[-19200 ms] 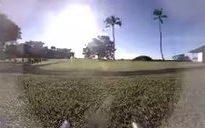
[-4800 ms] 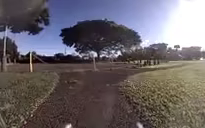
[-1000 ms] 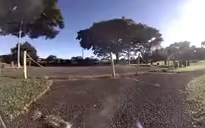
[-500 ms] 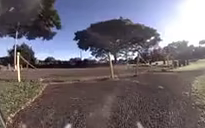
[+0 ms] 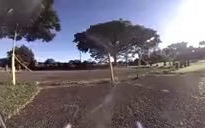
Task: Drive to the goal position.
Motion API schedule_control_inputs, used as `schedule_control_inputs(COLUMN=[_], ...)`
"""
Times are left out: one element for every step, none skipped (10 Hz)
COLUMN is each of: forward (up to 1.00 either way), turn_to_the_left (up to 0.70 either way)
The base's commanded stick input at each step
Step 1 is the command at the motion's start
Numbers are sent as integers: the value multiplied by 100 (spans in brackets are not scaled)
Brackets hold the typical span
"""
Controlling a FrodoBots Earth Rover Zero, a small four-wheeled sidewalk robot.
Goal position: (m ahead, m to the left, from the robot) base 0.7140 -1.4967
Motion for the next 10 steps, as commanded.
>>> schedule_control_inputs(forward=[45,45,45,45,45,45,45,45,45,45], turn_to_the_left=[0,0,0,0,0,0,0,0,0,0])
